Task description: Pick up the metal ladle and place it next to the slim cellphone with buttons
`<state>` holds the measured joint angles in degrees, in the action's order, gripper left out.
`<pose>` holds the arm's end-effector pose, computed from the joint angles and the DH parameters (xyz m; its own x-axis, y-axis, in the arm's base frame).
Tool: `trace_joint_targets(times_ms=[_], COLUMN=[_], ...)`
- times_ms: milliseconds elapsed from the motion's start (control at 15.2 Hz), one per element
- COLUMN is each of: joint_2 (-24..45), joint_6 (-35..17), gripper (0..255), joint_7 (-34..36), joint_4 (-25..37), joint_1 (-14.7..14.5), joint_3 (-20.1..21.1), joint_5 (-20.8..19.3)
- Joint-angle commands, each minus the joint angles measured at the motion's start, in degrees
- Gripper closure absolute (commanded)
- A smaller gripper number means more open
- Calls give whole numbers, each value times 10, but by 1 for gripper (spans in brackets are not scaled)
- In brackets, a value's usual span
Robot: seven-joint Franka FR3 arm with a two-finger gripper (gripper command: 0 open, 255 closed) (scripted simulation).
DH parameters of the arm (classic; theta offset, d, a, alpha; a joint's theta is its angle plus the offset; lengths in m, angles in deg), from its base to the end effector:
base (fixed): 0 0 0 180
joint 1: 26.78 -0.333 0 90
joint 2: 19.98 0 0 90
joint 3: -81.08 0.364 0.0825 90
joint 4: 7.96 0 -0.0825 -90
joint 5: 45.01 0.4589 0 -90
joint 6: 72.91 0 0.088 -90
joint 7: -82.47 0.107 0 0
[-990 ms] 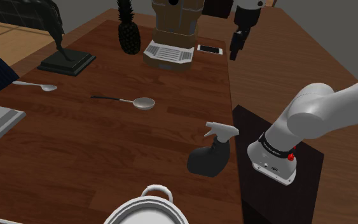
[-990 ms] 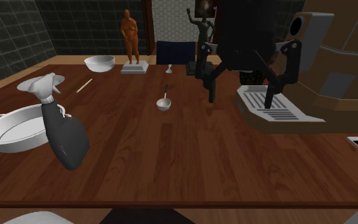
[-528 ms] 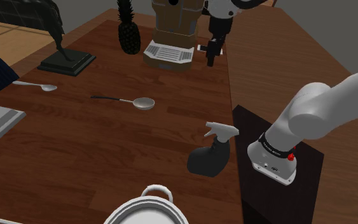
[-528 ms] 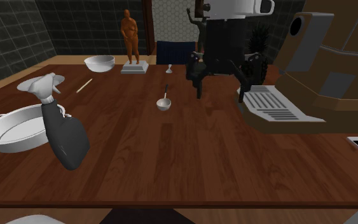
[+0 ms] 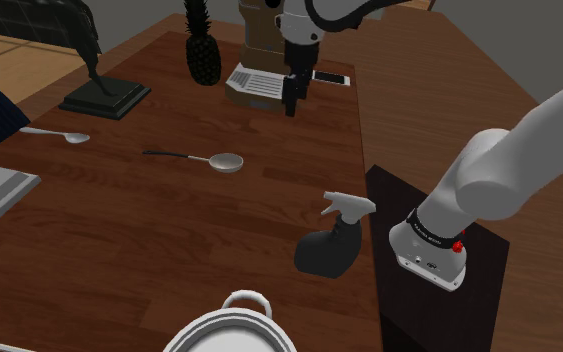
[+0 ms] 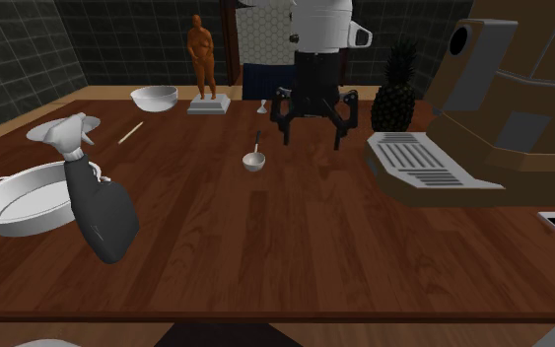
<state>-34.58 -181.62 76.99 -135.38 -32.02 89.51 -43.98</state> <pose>0.5077 0.1283 0.4895 0.9461 0.3149 -0.0757 0.3167 -0.9484 0.0132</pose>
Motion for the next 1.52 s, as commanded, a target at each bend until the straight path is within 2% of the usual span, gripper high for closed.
trace_joint_targets(times_ms=[0,726,1320,1452], joint_2=[38,245,426,429], joint_6=[-19,-63,-49,-55], gripper=[0,0,0,0], joint_7=[4,27,42,42], joint_4=[20,191,392,389], joint_1=[-7,-50,-102,-103], joint_3=[9,52,73,72], joint_5=[4,0,-24,-24])
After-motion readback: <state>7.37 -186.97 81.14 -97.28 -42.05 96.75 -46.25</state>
